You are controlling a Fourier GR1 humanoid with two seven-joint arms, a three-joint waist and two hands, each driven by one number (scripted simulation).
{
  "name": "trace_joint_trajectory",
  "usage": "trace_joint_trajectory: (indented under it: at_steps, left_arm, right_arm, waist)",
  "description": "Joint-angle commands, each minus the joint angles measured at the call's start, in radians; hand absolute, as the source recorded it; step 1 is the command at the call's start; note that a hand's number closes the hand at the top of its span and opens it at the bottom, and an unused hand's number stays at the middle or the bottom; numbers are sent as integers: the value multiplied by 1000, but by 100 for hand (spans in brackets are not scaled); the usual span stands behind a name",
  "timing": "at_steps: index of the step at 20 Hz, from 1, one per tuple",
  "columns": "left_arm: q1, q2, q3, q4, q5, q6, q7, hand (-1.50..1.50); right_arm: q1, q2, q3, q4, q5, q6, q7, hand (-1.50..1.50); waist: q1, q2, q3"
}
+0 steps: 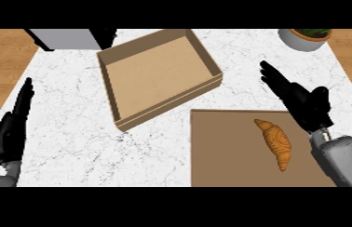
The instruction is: Pick the croissant from the tray and place it in the cardboard box
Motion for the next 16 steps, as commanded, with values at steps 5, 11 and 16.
trace_joint_trajectory:
  at_steps: [5, 11, 16]
  left_arm:
    - [-10, 24, 32, 44, -17, -20, 95, 0]
    - [-7, 5, 17, 59, 15, -51, 142, 0]
    - [-75, -9, 3, 84, 4, -69, 165, 0]
  right_arm:
    - [50, -85, -31, 62, -89, 426, -277, -150]
    - [103, -290, 93, 42, 388, 374, -657, -150]
    - [97, -235, 24, 321, 306, 485, -1044, -150]
  waist:
    - [-9, 25, -7]
    - [-25, 30, -1]
    - [-3, 38, -2]
